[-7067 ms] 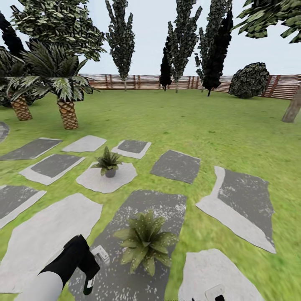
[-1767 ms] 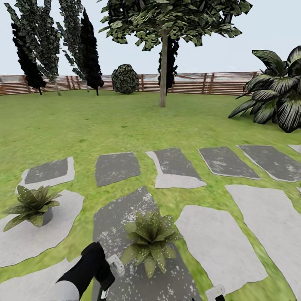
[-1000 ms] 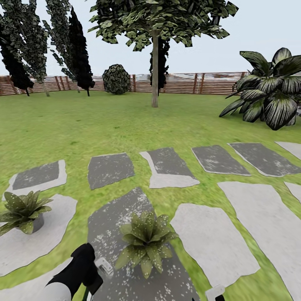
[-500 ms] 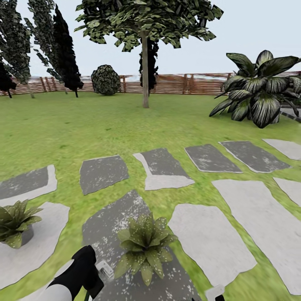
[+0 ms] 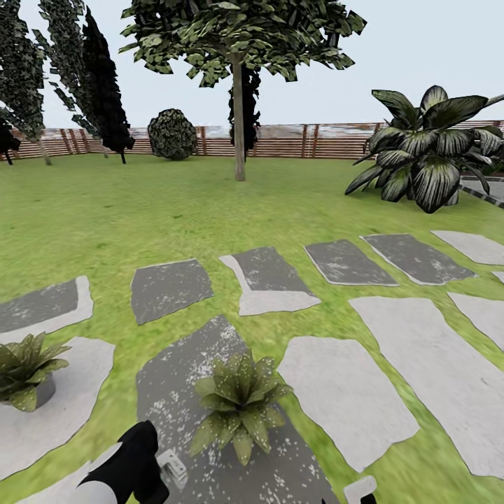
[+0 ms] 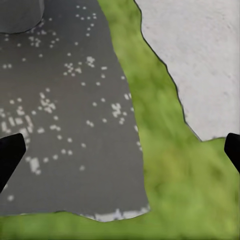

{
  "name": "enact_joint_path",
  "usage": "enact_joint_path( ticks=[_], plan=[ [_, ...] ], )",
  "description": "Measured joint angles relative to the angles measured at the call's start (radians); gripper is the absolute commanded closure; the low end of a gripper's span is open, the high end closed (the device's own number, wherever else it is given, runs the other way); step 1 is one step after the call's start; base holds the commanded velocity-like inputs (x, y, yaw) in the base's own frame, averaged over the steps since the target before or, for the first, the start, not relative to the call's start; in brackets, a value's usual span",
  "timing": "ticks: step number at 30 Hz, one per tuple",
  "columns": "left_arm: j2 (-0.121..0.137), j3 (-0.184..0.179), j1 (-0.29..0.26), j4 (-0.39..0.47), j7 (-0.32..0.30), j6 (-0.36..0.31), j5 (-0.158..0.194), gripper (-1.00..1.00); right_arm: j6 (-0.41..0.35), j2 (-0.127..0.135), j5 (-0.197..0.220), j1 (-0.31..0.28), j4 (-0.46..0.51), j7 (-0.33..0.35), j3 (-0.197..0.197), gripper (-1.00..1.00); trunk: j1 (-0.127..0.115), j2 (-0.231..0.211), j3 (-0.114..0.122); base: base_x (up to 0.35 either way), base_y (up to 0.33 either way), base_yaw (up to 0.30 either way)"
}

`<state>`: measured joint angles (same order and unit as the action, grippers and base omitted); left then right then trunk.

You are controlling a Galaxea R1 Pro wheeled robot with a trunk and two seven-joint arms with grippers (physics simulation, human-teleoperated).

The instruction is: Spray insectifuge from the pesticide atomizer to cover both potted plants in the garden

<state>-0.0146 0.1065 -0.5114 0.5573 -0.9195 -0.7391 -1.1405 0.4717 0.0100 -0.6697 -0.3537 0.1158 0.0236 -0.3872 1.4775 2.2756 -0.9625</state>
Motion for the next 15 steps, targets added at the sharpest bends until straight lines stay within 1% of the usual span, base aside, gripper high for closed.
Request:
enact_joint_path(
  ticks=[5, 6, 9, 10, 12, 15],
  plan=[
    [0.003, 0.004, 0.001, 0.001, 0.01, -0.001, -0.003, 1.0, 0.0, 0.0, 0.0, 0.0, 0.0, 0.0, 0.0, -1.0, 0.0, 0.0, 0.0, -0.001, 0.0, 0.0],
    [0.005, 0.005, 0.001, 0.001, 0.021, -0.001, -0.004, 1.0, 0.0, 0.0, 0.0, 0.0, 0.0, 0.0, 0.0, -1.0, 0.0, 0.0, 0.0, 0.0, 0.0, 0.0],
    [0.01, 0.009, 0.0, 0.001, 0.091, -0.002, 0.006, 1.0, 0.0, 0.0, 0.0, 0.0, 0.0, 0.0, 0.0, -1.0, 0.0, 0.0, 0.0, 0.0, 0.0, 0.0],
    [0.009, 0.011, 0.0, 0.001, 0.098, -0.003, 0.009, 1.0, 0.0, 0.0, 0.0, 0.0, 0.0, 0.0, 0.0, -1.0, 0.0, 0.0, 0.0, 0.0, 0.0, -0.028],
    [0.006, 0.012, -0.001, 0.001, 0.103, -0.002, 0.013, 1.0, 0.0, 0.0, 0.0, 0.0, 0.0, 0.0, 0.0, -1.0, 0.0, 0.0, 0.0, 0.0, 0.0, -0.161],
    [0.004, 0.011, 0.0, 0.001, 0.106, -0.002, 0.015, 1.0, 0.0, 0.0, 0.0, 0.0, 0.0, 0.0, 0.0, -1.0, 0.0, 0.0, 0.0, 0.0, 0.0, -0.273]
  ],
)
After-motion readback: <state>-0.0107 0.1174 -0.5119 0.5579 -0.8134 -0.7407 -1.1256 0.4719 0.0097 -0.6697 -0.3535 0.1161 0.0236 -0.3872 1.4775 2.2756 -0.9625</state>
